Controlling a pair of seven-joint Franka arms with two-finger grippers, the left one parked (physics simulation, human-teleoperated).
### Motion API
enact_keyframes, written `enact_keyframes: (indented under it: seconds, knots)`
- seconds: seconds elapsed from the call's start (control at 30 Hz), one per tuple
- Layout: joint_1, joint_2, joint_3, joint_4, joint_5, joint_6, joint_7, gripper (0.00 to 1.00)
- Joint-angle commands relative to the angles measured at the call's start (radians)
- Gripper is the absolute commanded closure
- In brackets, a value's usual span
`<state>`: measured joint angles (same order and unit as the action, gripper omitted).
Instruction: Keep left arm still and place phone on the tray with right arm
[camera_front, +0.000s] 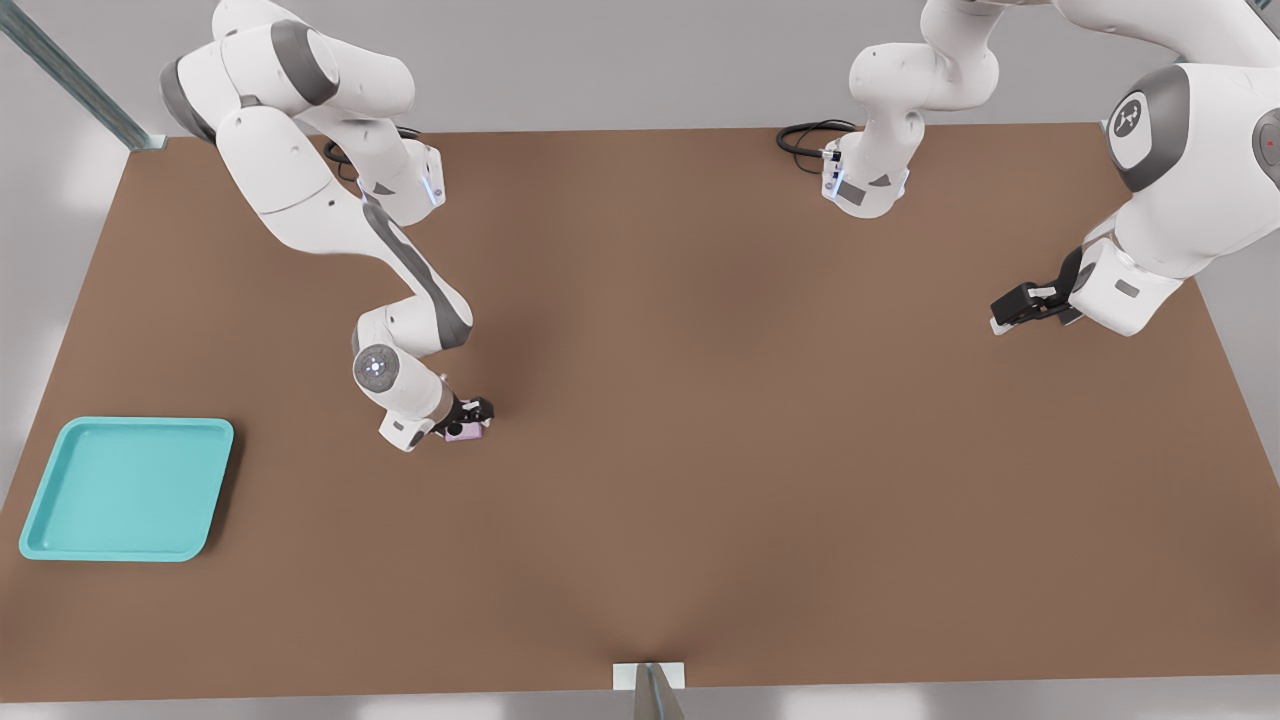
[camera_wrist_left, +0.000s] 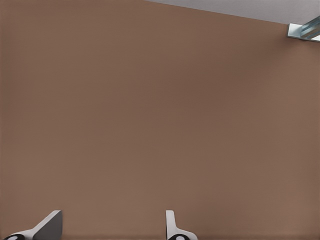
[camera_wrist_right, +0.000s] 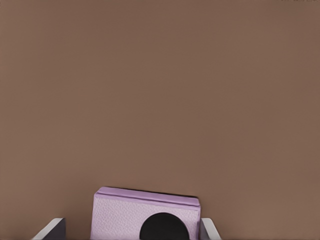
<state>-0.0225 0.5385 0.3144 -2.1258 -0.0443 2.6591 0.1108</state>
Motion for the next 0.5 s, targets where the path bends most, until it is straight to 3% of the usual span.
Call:
enact_keyframes:
  seconds: [0.0,0.4,0.47]
  knots:
    - [0.000,0.001,0.000,0.001,0.001,0.015,-0.088,0.00]
    - [-0.017,0.017,0.000,-0.037,0.001,0.096,-0.089,0.00]
    - [-0.017,0.017,0.002,-0.037,0.001,0.096,-0.089,0.12]
